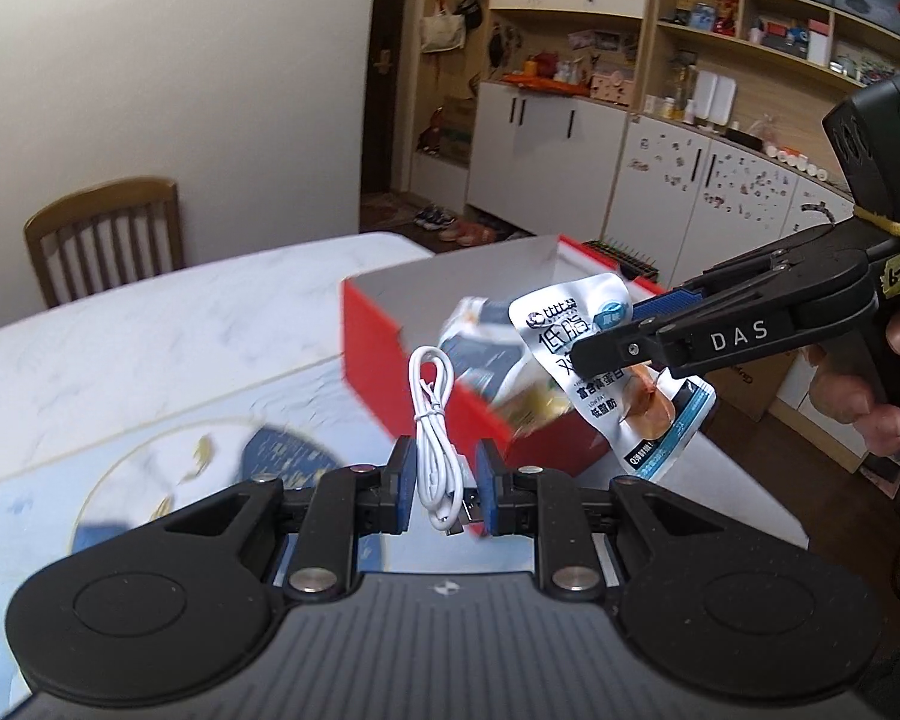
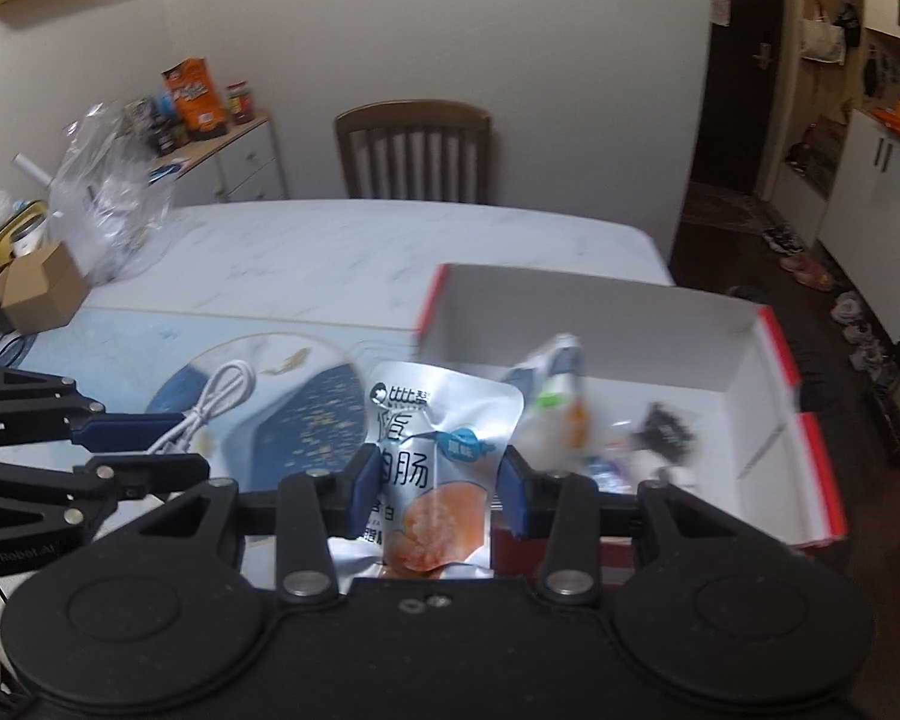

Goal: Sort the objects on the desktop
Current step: 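Carry the sausage pouch and white cable over the red shoebox with both tools, then lower into the box and open both tools to drop the pouch and cable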

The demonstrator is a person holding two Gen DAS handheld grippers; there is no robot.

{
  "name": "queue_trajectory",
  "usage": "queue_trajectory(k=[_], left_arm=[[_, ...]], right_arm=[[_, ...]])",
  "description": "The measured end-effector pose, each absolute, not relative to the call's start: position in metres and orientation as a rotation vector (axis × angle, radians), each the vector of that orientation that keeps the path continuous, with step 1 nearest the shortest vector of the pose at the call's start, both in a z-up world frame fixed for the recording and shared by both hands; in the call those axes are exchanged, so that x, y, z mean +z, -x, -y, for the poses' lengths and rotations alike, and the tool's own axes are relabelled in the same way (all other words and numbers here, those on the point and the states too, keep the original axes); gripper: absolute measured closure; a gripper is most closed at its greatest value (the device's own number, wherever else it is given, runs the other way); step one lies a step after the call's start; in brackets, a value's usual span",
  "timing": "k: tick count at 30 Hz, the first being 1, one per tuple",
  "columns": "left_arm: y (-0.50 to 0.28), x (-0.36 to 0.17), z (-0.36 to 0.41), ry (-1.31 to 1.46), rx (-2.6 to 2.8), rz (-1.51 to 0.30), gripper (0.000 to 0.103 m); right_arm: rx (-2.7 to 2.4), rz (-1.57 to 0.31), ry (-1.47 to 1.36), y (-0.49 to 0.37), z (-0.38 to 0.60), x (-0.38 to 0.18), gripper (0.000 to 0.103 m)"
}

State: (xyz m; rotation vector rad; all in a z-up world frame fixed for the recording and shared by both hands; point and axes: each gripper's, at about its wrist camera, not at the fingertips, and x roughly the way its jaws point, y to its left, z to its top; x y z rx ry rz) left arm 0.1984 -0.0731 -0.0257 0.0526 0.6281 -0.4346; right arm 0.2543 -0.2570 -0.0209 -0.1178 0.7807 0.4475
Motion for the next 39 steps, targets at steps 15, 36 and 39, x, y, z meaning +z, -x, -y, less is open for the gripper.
queue_trajectory(k=[15, 36, 39], left_arm=[[-0.261, -0.012, 0.173, -0.173, -0.514, -0.610, 0.083], [-0.398, -0.033, 0.238, -0.229, -0.524, -0.866, 0.083], [-0.412, -0.043, 0.242, -0.229, -0.505, -0.898, 0.083]], right_arm=[[0.346, -0.748, 0.047, -0.310, 0.346, -0.020, 0.062], [0.332, -0.878, 0.134, -0.381, 0.358, -0.064, 0.062], [0.351, -0.899, 0.124, -0.382, 0.357, -0.070, 0.062]])
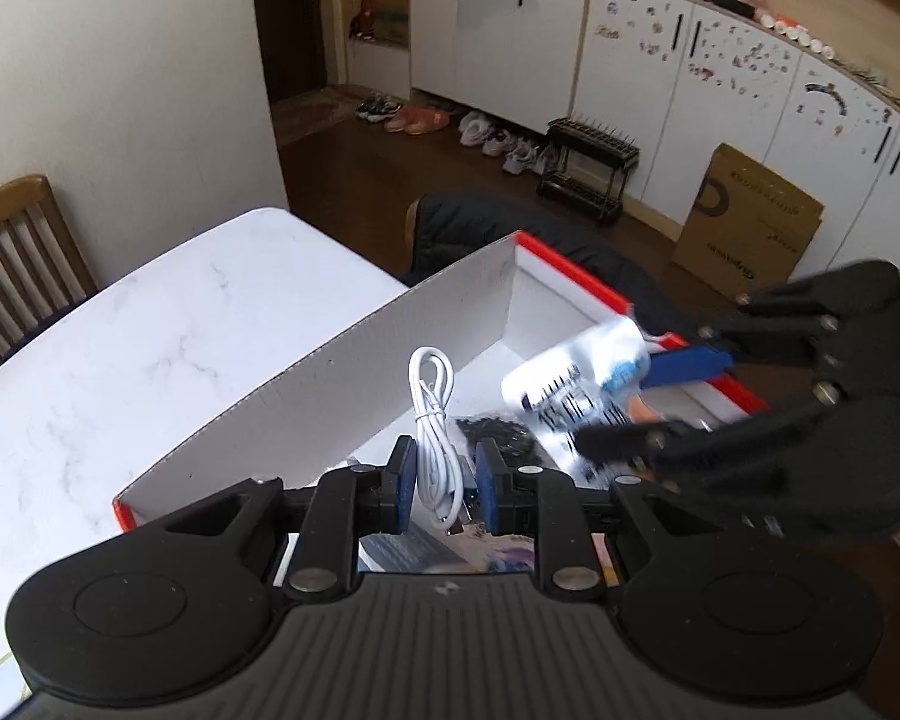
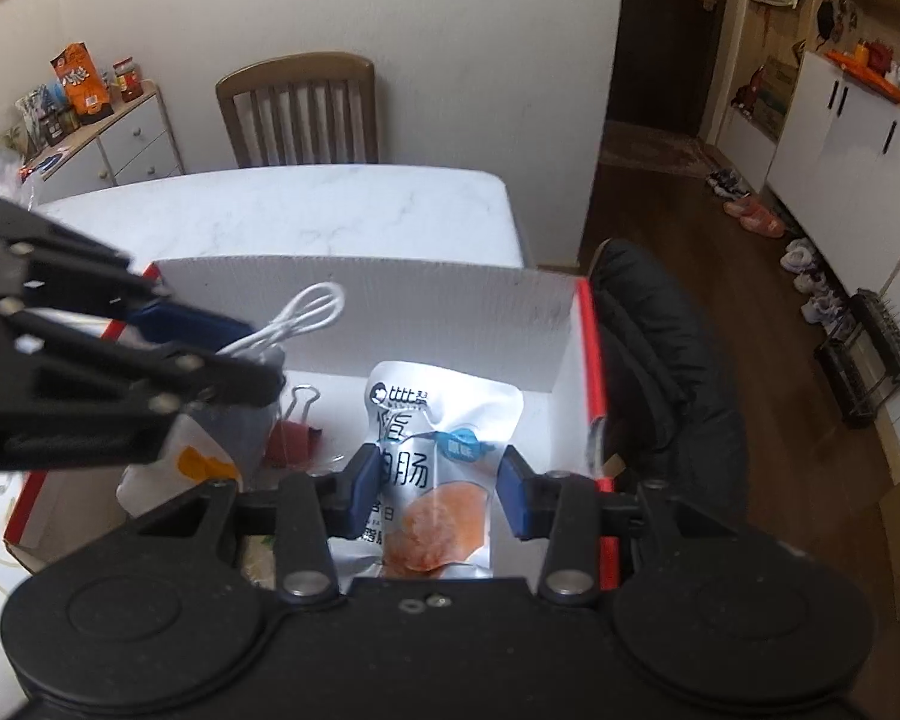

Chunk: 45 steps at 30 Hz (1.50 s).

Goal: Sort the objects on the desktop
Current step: 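Lower into the box and open both tools to drop the pouch and cable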

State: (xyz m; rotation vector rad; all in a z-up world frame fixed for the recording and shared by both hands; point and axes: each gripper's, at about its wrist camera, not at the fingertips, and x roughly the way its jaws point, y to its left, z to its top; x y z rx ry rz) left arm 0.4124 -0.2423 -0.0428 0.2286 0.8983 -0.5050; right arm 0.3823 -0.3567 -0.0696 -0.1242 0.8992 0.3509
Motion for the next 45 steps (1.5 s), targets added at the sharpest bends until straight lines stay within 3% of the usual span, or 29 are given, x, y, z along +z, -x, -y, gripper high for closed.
queue_trajectory(k=[10, 29, 34, 41, 45], left_arm=[[-0.435, -0.082, 0.241, -0.190, -0.476, -1.038, 0.083], [-0.442, -0.087, 0.244, -0.173, -0.470, -1.055, 0.083], [-0.437, -0.076, 0.235, -0.128, -0.455, -1.026, 0.083], [-0.420, -0.055, 0.223, -0.079, -0.444, -0.965, 0.082], [-0.407, -0.046, 0.217, -0.061, -0.448, -0.940, 0.082]], right_arm=[[0.370, -0.973, 0.123, -0.387, 0.352, -0.093, 0.062], [0.338, -1.026, 0.156, -0.396, 0.347, -0.113, 0.060], [0.354, -1.009, 0.155, -0.392, 0.349, -0.105, 0.050], [0.392, -0.963, 0.156, -0.377, 0.351, -0.085, 0.048], [0.417, -0.922, 0.143, -0.365, 0.351, -0.072, 0.032]])
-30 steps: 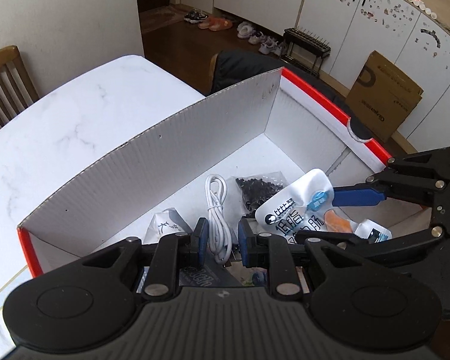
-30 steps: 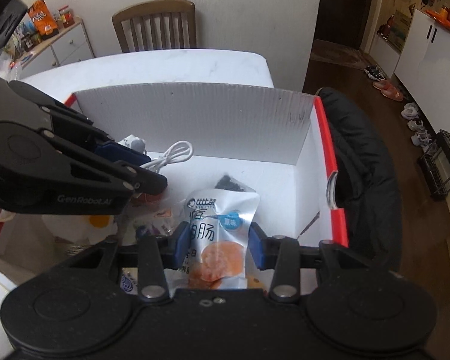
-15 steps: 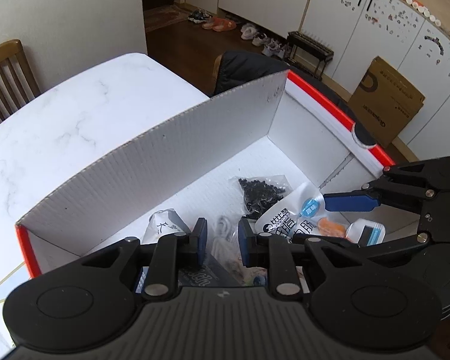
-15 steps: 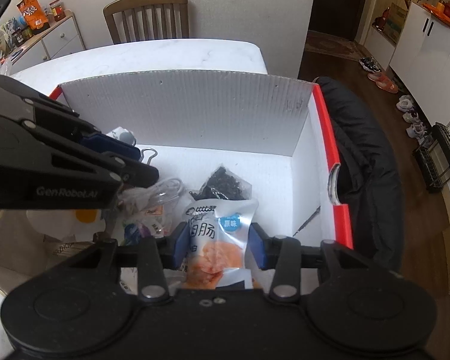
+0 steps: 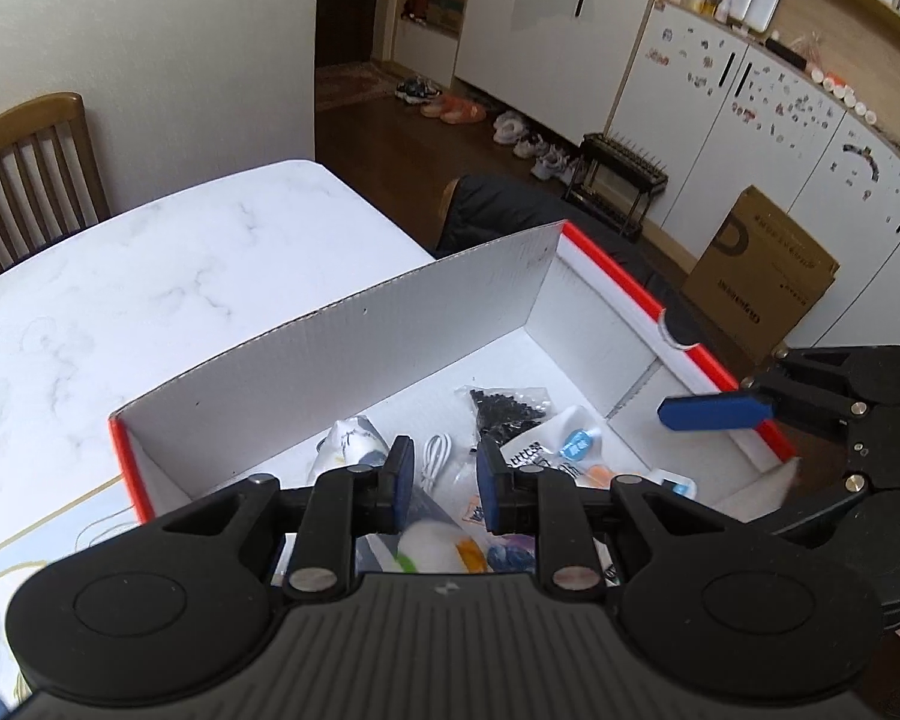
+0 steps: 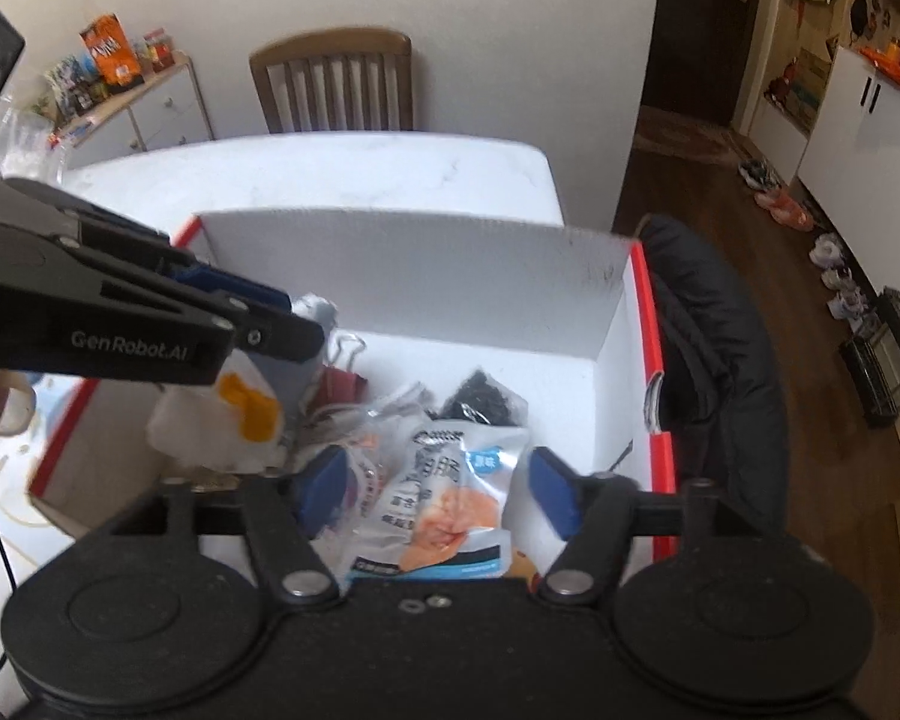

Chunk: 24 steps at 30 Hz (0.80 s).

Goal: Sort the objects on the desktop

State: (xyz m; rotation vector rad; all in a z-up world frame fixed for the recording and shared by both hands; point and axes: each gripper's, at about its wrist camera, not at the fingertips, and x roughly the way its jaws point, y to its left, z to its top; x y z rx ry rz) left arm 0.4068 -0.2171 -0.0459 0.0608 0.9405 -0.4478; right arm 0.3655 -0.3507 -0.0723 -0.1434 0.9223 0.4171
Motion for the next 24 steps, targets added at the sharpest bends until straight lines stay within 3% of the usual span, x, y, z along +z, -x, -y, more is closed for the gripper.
queue_trajectory(k=[6, 7, 10, 24], left_arm=[[-0.384, -0.034, 0.207, -0.025, -0.451, -0.893, 0.079], [-0.380, -0.031, 0.206, -0.026, -0.450, -0.884, 0.073], [-0.366, -0.026, 0.200, -0.028, -0.447, -0.852, 0.037], [-0.311, -0.017, 0.175, -0.004, -0.365, -0.802, 0.036]], right_arm=[[0.440, -0.880, 0.128, -0.352, 0.350, -0.056, 0.031], [0.445, -0.875, 0.121, -0.351, 0.350, -0.054, 0.031], [0.458, -0.857, 0.106, -0.345, 0.351, -0.048, 0.027], [0.491, -0.809, 0.092, -0.313, 0.352, -0.043, 0.014]])
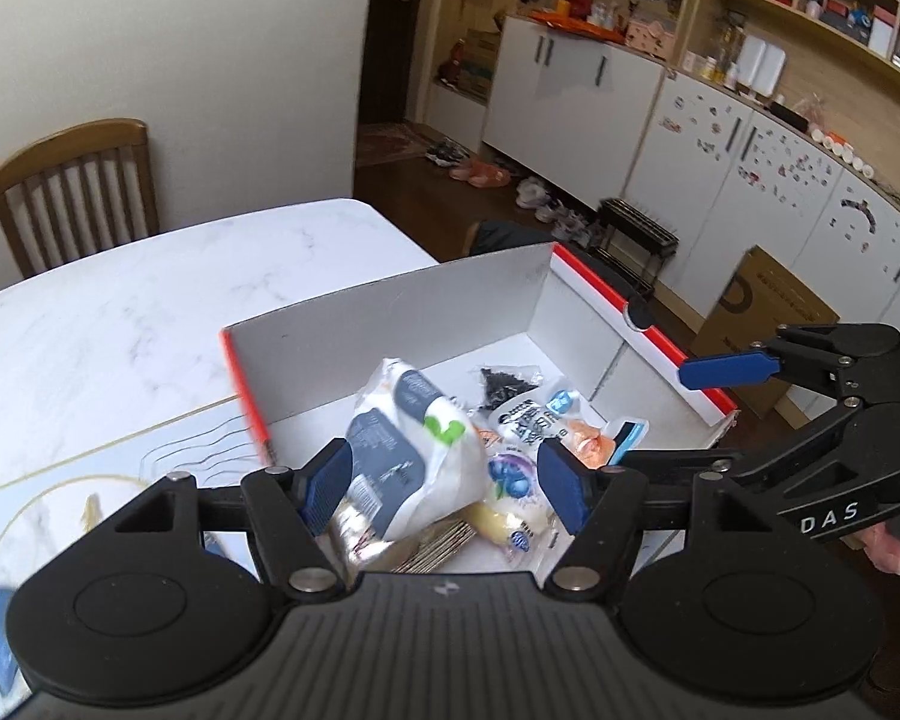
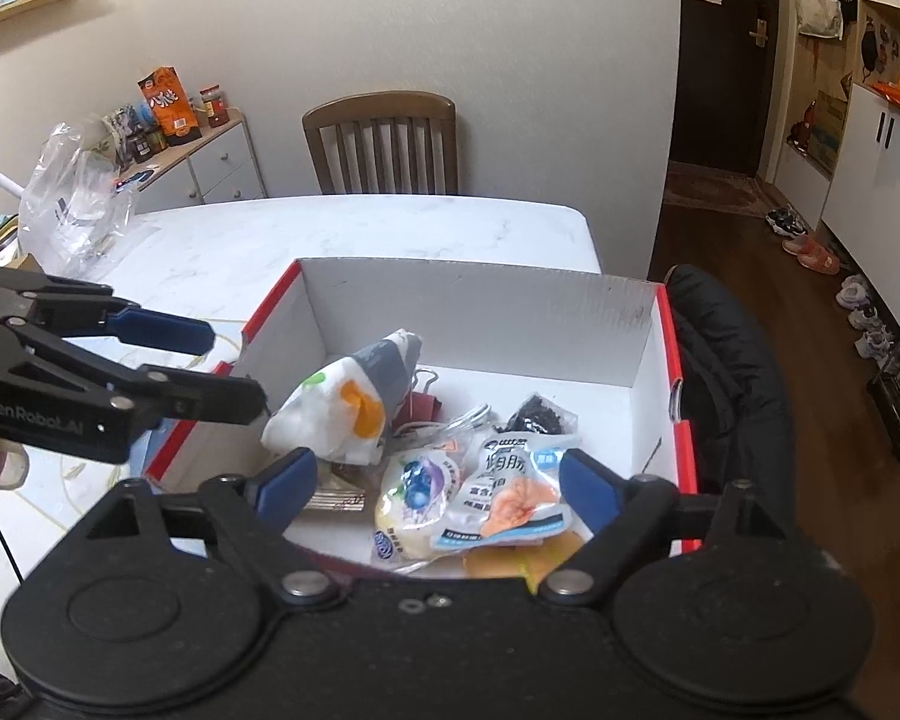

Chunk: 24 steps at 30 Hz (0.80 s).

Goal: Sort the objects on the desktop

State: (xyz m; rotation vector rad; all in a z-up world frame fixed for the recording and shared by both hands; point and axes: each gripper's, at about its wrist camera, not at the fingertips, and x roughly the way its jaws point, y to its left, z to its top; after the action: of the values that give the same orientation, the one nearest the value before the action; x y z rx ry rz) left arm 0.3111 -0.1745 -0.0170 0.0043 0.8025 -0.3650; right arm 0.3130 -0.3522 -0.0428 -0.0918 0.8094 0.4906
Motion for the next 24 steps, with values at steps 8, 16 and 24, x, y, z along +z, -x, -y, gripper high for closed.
queue_trajectory(k=[8, 16, 24], left_arm=[[-0.288, -0.018, 0.159, 0.007, -0.309, -0.802, 0.035], [-0.271, -0.020, 0.141, -0.009, -0.320, -0.795, 0.017], [-0.248, -0.023, 0.118, 0.001, -0.336, -0.793, 0.003]], right_arm=[[0.469, -0.770, 0.097, -0.292, 0.348, -0.041, 0.010], [0.427, -0.740, 0.051, -0.273, 0.339, -0.040, 0.001], [0.372, -0.726, 0.030, -0.251, 0.322, -0.036, 0.000]])
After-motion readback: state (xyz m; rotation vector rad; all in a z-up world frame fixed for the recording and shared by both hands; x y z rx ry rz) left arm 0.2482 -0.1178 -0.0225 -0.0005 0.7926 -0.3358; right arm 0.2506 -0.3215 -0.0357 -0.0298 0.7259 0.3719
